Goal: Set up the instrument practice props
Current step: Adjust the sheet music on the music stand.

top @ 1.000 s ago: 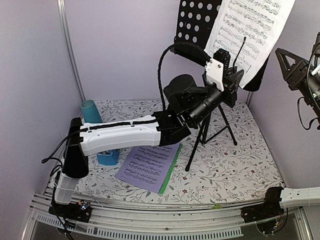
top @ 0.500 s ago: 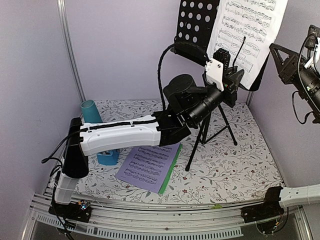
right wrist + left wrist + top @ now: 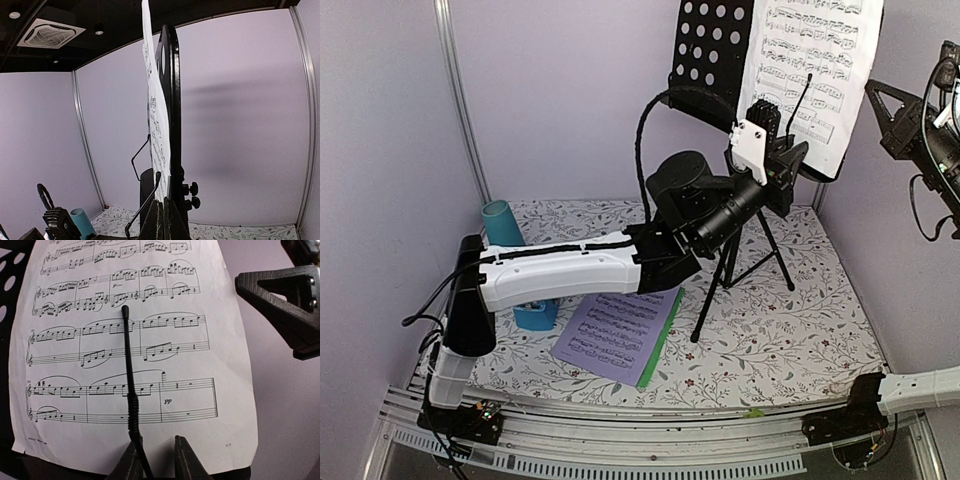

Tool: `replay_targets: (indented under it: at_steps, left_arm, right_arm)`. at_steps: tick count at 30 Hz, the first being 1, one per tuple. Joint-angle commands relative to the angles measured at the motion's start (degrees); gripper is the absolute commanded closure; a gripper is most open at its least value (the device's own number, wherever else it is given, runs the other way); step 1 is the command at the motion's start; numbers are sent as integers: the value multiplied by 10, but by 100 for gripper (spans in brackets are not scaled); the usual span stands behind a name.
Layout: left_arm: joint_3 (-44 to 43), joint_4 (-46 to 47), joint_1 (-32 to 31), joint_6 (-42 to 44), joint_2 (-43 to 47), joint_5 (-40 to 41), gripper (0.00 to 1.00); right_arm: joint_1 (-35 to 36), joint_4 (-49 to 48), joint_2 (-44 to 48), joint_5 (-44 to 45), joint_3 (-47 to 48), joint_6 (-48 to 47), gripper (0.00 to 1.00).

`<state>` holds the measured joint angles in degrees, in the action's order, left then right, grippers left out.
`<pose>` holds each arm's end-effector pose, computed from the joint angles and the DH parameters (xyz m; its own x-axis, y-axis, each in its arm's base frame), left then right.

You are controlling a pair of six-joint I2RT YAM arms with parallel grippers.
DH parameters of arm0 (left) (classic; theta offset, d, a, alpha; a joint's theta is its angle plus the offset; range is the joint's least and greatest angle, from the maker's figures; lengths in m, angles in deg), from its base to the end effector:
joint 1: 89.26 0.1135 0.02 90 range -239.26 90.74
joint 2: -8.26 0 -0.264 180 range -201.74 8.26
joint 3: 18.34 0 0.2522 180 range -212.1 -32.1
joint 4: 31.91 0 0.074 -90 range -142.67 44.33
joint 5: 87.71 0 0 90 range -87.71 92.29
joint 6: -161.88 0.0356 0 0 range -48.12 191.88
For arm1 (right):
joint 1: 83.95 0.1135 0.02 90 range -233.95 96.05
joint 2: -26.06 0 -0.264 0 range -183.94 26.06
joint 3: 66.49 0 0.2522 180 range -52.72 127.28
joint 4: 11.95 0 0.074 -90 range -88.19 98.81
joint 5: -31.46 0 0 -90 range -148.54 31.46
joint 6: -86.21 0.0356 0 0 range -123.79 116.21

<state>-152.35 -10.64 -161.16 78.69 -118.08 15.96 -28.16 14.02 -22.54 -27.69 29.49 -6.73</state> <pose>0.1700 -0.4930 0.4124 0.2512 -0.3976 -0.8825 0.8354 0.5495 -0.0098 0.0789 0.0836 0.5353 0.2276 0.2565 -0.9394 -0.4305 0.8918 0.1392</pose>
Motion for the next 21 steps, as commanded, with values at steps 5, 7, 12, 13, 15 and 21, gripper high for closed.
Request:
replay_targets:
  at_steps: [5,7,12,13,15,21]
  left_arm:
    - [29,24,1,5,37,-5,74]
    - [31,26,1,5,39,-4,73]
    - [44,36,1,5,48,-1,71]
    - [47,37,1,4,51,0,70]
    - [51,40,2,5,54,0,70]
    - [69,48,2,6,66,1,65]
  right_arm:
    - [-2,40,7,10,22,15,93]
    - [-2,47,7,7,26,19,90]
    - [-2,61,8,1,32,26,74]
    - [-2,63,7,1,31,27,72]
    - [-2,69,8,0,30,26,67]
    - [-2,86,18,-4,30,45,57]
